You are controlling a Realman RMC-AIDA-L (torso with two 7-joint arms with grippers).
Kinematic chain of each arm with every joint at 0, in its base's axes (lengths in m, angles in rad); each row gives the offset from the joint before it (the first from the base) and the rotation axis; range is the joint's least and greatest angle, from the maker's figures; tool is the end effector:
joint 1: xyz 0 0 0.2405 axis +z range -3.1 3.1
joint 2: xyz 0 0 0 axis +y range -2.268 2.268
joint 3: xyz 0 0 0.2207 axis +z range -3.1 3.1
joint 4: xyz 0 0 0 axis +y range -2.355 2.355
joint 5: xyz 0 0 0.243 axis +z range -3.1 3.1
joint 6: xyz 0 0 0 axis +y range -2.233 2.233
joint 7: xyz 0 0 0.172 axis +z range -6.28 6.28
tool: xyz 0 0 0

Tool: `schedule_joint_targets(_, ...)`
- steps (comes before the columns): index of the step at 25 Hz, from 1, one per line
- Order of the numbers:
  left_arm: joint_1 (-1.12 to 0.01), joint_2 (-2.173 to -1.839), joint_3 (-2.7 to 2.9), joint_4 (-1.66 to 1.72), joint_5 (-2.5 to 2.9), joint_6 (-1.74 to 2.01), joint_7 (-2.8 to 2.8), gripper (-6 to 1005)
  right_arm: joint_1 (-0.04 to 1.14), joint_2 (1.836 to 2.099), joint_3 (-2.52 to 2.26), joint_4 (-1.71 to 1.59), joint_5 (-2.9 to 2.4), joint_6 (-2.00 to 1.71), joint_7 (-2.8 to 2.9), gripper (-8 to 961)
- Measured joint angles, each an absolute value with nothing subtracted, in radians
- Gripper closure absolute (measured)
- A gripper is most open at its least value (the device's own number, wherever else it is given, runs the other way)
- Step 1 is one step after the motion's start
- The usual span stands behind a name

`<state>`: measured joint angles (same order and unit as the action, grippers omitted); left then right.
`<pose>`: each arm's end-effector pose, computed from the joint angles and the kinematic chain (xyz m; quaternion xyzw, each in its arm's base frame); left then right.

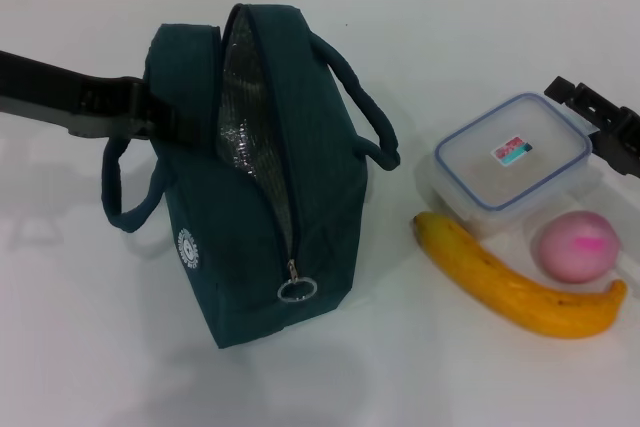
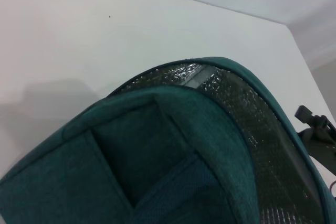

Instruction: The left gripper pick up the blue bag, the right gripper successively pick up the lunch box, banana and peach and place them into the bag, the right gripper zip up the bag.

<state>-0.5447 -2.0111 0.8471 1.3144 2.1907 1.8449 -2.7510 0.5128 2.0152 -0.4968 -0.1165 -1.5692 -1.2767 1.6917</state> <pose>-0.1739 0.3548 0.0934 -0.8161 -0.5666 -0.0865 0.0733 0.3053 0.3568 -0.0230 -0.6359 0.5911 0.4573 0.1925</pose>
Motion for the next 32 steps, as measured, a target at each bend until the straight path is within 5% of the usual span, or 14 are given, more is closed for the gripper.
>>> schedule_joint_targets(5, -0.548, -2.010, 0.847, 1.302, 2.192, 1.840, -2.742, 963, 0.511, 2.016, -0.492, -0.111, -1.567, -1.321, 1.706, 83)
schedule_joint_targets(16, -0.551, -2.009, 0.849, 1.287, 2.192, 1.839, -2.734, 964, 0.524, 2.020, -0.492, -0.092, -1.540, -1.350, 1.715, 392)
schedule_joint_targets(21, -0.555, -2.005, 0.851, 1.284, 2.192, 1.839, -2.734, 963, 0.533, 2.022, -0.495, -0.080, -1.540, -1.356, 1.715, 457)
schedule_joint_targets(32, -0.574, -2.000, 0.853, 1.277, 2.201, 1.842, -2.733, 963, 0.533, 2.022, -0.499, -0.067, -1.540, -1.371, 1.715, 499)
